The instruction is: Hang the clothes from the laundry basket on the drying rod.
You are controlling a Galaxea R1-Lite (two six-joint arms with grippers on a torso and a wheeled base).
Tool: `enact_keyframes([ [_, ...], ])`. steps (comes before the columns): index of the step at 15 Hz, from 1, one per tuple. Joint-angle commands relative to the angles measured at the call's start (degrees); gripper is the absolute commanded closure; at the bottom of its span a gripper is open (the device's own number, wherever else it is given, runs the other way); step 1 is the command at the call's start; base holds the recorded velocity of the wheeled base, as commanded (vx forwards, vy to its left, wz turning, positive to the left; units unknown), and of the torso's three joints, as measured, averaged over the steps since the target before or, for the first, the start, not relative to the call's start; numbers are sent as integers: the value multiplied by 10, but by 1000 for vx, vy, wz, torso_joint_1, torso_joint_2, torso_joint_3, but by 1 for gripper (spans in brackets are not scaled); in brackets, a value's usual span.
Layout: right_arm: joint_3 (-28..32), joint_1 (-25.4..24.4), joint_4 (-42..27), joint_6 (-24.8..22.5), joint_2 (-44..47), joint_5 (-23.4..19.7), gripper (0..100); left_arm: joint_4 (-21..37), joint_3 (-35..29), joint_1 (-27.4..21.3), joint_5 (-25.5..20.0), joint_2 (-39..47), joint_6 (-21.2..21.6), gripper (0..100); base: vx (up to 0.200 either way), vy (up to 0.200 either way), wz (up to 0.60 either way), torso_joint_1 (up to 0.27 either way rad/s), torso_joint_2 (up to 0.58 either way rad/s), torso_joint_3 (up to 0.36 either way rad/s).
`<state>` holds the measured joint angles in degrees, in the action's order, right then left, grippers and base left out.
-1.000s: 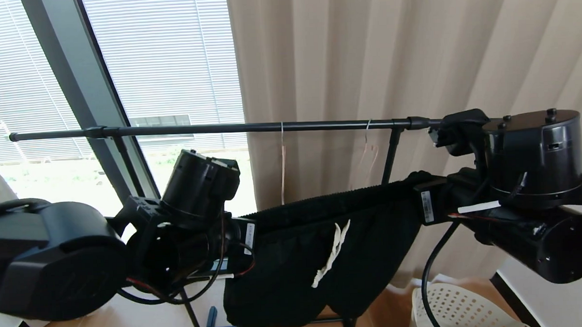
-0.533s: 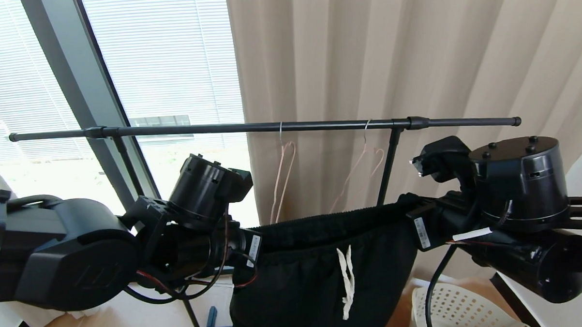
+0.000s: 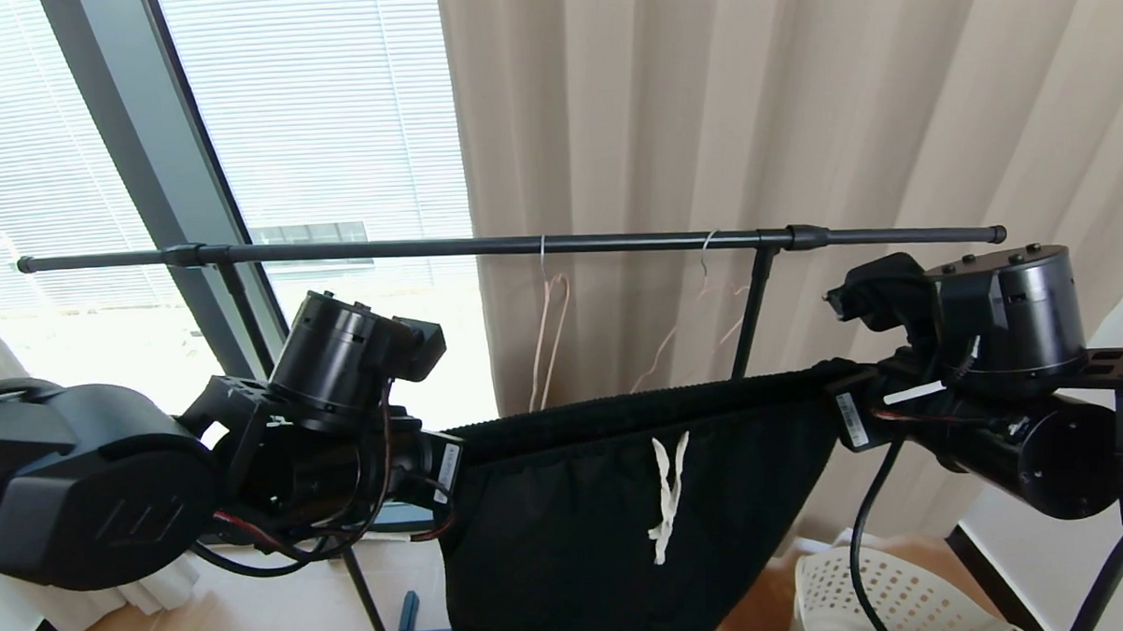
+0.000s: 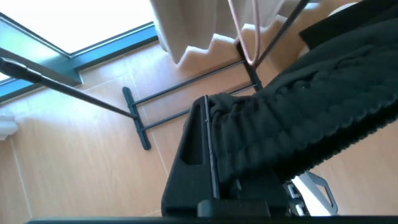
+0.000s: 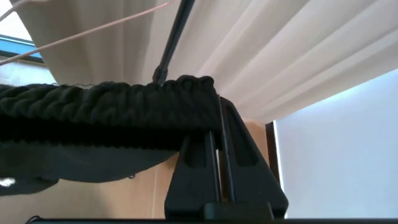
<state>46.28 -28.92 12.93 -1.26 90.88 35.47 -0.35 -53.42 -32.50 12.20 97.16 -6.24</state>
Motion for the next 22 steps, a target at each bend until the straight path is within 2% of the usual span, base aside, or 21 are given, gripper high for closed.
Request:
enact_keyframes([
  [1,1,30,0,-9,-4,2,100,1,1,31,1,-14,11,100,0,0,0,0,0,0],
  [6,-3,47,0,-18,-4,2,100,1,1,46,-23,-21,20,100,0,0,0,0,0,0],
  [8,-41,33,-5,-29,-44,1,100,-1,0,28,-57,-25,18,100,0,0,0,0,0,0],
  [10,-79,-53,-18,-43,-100,-1,100,-6,-37,6,-113,-25,17,100,0,0,0,0,0,0],
  [13,-138,-142,-69,-23,-185,-1,100,-4,-119,-16,-119,23,18,100,0,0,0,0,0,0],
  [15,-186,-207,-71,42,-214,-1,100,-7,-169,-22,-120,60,13,100,0,0,0,0,0,0],
  [17,-213,-268,-82,85,-226,-1,100,-8,-225,-29,-121,95,4,100,0,0,0,0,0,0],
  [20,-215,-362,-86,154,-226,-3,100,-9,-306,-31,-121,150,-17,100,0,0,0,0,0,0],
  [22,-212,-399,-78,171,-225,-32,100,-9,-339,-30,-128,167,-28,100,0,0,0,0,0,0],
])
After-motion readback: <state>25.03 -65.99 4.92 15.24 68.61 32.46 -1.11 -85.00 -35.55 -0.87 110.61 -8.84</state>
